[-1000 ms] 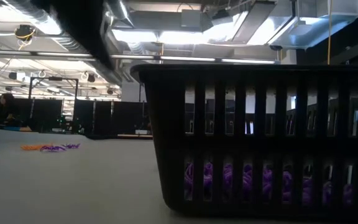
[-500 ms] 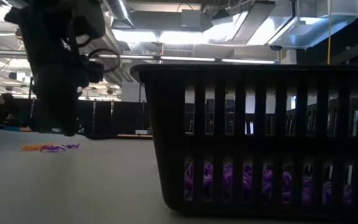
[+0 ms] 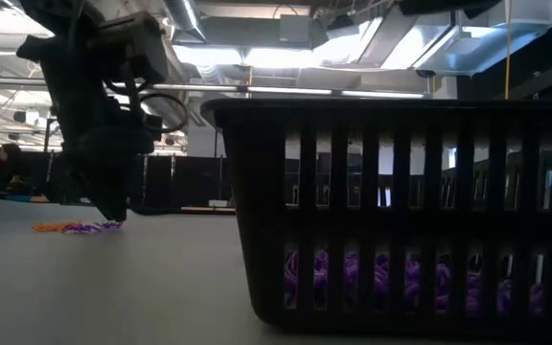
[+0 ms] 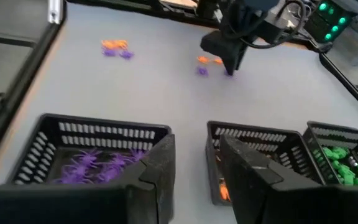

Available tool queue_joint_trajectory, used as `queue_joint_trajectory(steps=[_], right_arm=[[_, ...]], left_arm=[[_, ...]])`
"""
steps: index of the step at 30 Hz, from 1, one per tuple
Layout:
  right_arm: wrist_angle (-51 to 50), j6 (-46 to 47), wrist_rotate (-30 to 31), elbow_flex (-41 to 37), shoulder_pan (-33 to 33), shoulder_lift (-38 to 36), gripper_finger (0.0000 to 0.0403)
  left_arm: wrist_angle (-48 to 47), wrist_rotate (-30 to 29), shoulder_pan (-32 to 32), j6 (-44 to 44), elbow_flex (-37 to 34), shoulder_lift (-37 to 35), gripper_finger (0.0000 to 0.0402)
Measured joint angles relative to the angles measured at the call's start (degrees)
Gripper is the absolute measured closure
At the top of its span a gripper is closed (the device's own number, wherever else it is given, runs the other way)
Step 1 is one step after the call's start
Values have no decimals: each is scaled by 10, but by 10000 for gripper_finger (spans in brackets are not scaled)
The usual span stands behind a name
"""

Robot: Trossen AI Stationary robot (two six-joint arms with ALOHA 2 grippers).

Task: Sort Halloween decoration
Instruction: Put the violet spider toy into the bottom black bin

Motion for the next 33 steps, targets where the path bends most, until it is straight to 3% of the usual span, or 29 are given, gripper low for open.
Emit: queue_joint_trajectory(steps=[12, 19, 22, 27, 33], right_arm=[[0, -1, 0, 0, -1, 0, 279], [0, -1, 0, 0, -1, 0, 279], [0, -1, 1, 0, -1, 0, 279], [-1, -1, 1, 0, -1, 0, 279], [-2, -5, 15, 0, -1, 0, 279]], left_arm=[[19, 9, 12, 3, -26, -1, 289], [31, -12, -1, 39, -27, -1, 384], [34, -14, -1, 45, -22, -1, 395], [34, -25, -15, 79, 21, 0, 401], [61, -34, -63, 161, 127, 0, 401]])
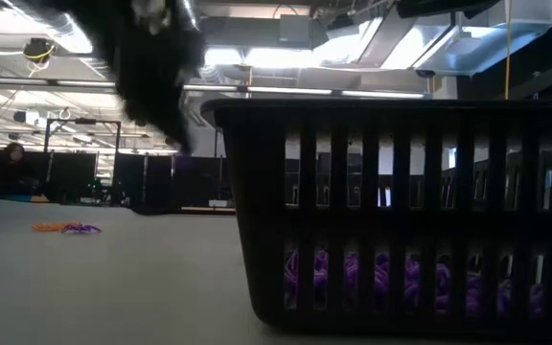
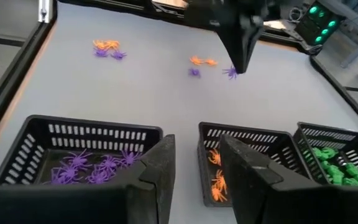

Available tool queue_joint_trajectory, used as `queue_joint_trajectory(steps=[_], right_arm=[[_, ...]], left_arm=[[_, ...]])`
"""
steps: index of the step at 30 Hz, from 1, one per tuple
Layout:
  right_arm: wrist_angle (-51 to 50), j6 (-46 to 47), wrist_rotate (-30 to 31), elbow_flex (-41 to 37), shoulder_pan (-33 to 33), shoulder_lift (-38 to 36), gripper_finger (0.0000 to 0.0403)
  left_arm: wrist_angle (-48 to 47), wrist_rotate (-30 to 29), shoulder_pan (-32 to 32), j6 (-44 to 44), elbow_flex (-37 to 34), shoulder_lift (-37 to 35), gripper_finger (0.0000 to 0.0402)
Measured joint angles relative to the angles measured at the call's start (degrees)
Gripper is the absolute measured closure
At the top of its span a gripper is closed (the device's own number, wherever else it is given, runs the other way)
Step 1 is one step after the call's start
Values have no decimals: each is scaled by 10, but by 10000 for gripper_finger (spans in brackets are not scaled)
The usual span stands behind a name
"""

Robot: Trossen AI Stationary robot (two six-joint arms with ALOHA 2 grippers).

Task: Sort Halloween decoration
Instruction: Put the violet spider toy into the bottom black bin

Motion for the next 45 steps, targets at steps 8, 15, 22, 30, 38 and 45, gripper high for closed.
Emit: queue_joint_trajectory(steps=[8, 15, 22, 30, 38, 45], right_arm=[[-1, -2, 28, 0, 0, 0, 279], [0, -10, 48, 0, 0, 0, 279], [-1, -17, 56, 0, 0, 0, 279], [-6, -17, 40, 0, 1, 0, 279], [-8, -16, 34, 0, 1, 0, 279], [-5, -13, 23, 0, 1, 0, 279]], left_arm=[[147, -64, -127, 111, 132, 33, 401], [199, -49, -187, 192, 247, 165, 401], [191, 35, -190, 252, 367, 279, 390], [111, 81, -168, 251, 397, 319, 291], [-182, 10, -163, 161, 396, 225, 275], [-274, -111, -198, 34, 317, 94, 278]])
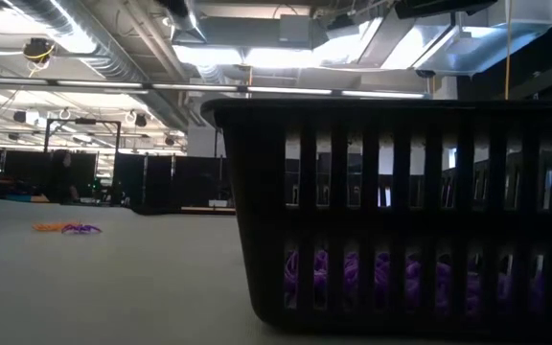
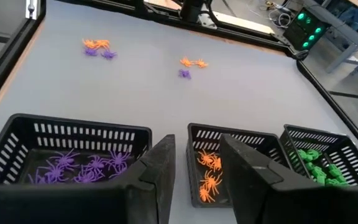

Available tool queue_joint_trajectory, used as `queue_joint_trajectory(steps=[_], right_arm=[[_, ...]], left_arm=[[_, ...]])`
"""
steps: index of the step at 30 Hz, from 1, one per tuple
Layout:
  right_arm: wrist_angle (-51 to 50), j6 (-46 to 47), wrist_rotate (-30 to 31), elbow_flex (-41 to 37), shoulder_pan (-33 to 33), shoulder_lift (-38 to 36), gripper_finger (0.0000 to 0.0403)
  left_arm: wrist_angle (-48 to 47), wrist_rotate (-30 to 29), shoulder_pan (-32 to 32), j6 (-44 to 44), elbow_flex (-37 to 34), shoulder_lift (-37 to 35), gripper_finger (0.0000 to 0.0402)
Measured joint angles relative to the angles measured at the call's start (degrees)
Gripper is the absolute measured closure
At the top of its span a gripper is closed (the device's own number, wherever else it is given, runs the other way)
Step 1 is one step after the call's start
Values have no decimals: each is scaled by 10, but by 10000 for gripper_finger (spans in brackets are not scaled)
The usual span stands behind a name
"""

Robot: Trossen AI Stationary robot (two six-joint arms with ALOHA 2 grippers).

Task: Sort Halloween decoration
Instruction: Put the violet spider toy into the bottom black bin

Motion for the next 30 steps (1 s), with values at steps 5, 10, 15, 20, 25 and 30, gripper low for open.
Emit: queue_joint_trajectory(steps=[5, 10, 15, 20, 25, 30], right_arm=[[2, 0, -8, 0, 0, 0, 279], [3, 0, -8, 0, 0, 0, 279], [7, 2, 0, 0, -5, 0, 279], [10, 5, 3, 0, -5, 0, 279], [11, 5, 3, 0, -5, 0, 279], [10, 13, -2, 0, -5, 0, 279]], left_arm=[[26, 1, -28, -120, -110, -72, 279], [38, 110, -68, -222, -191, -66, 279], [54, 228, -87, -334, -239, -24, 279], [109, 278, -106, -354, -249, 16, 279], [147, 282, -113, -355, -249, 47, 279], [137, 292, -108, -357, -249, 87, 279]])
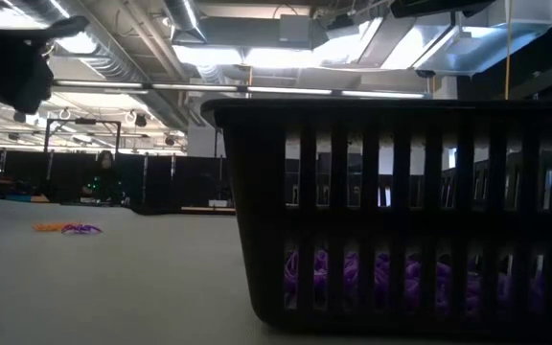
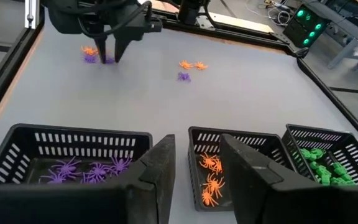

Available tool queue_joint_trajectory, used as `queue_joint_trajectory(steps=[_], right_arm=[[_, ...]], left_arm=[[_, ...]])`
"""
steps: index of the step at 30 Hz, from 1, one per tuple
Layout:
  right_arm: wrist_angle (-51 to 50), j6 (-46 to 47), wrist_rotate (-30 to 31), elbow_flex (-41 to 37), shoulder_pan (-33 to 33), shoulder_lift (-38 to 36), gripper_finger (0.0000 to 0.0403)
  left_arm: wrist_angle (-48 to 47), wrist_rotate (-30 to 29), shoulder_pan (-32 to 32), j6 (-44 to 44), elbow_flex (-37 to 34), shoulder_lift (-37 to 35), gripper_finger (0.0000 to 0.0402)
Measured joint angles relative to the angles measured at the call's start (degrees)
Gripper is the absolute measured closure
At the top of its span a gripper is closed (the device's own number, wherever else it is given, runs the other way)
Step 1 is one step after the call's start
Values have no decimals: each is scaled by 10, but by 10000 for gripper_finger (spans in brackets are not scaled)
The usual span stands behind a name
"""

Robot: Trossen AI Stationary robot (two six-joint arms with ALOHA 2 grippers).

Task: Sort Halloween decoration
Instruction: Put the violet spider toy into the bottom black bin

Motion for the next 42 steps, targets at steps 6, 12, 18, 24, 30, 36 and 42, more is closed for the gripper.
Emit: queue_joint_trajectory(steps=[6, 12, 18, 24, 30, 36, 42], right_arm=[[-1, 0, -5, 0, 0, 0, 279], [0, 0, -5, 0, 0, 0, 279], [-1, 0, -5, 0, 0, 0, 279], [-1, 0, -5, 0, 0, 0, 279], [-2, 0, 1, 0, 0, 0, 279], [-4, 0, 1, 0, 0, 0, 279], [-4, 0, 0, 0, 0, 0, 279]], left_arm=[[-23, 16, 23, 0, 3, 20, 279], [-35, 3, 37, 47, 2, 19, 322], [-40, -17, 46, 66, 1, 13, 394], [-80, -125, 47, 98, 57, 2, 401], [-16, -192, 45, 230, 167, 0, 401], [202, -226, 37, 461, 232, -1, 401], [308, -229, 60, 558, 232, 14, 401]])
